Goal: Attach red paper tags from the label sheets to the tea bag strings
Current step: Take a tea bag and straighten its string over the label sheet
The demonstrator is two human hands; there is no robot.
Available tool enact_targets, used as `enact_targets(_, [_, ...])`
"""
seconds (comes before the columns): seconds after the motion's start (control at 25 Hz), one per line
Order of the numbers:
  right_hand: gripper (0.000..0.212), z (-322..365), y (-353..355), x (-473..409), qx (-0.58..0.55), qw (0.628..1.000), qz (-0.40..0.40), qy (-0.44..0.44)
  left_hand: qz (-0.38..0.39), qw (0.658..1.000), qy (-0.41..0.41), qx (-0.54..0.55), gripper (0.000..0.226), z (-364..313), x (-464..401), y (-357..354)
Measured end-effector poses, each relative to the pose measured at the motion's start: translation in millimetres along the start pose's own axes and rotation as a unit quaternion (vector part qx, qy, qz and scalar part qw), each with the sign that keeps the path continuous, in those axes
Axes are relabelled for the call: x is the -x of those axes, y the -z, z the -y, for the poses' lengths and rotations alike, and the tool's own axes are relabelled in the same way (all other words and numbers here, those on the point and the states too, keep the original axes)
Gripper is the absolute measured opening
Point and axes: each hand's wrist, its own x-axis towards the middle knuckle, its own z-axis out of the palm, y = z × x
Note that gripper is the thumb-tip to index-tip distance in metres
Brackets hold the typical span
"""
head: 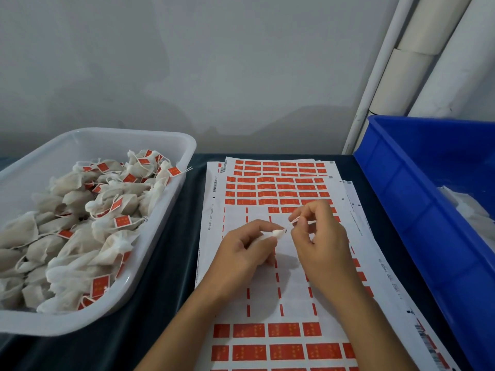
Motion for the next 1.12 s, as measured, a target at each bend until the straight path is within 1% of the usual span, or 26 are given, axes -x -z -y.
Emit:
enact_targets(0.12, [0.029, -3, 1, 0, -0.02, 1.0, -0.002, -0.005, 0.008, 1.0, -0.008, -0.025, 0.015, 1, 0, -4])
enact_targets(0.32, [0.029, -2, 4, 2, 0.075, 0.997, 0.004, 0.025, -0.022, 0.998, -0.01, -0.051, 0.017, 3, -1, -7])
enact_targets(0.52, [0.026, 3, 2, 1, 0.096, 0.994, 0.004, 0.046, -0.041, 0.998, -0.008, -0.051, 0.024, 1, -3, -8])
enact_targets(0.64, [0.025, -2, 3, 1, 0.094, 0.994, 0.003, 0.056, -0.052, 0.997, -0.001, -0.05, 0.022, 1, -2, -7])
enact_targets(0.8, [0.027, -8, 3, 2, 0.083, 0.994, 0.062, 0.038, -0.071, 0.997, 0.008, -0.039, 0.023, 5, -4, -6])
enact_targets(0.96, [0.012, -12, 0, 1, 0.08, 0.991, 0.053, 0.095, -0.081, 0.997, 0.002, -0.022, 0.022, 3, -6, -6])
enact_targets(1.12, [0.02, -11, 2, 0, 0.071, 0.993, 0.05, 0.083, -0.09, 0.996, 0.009, -0.007, 0.021, 0, -6, -6])
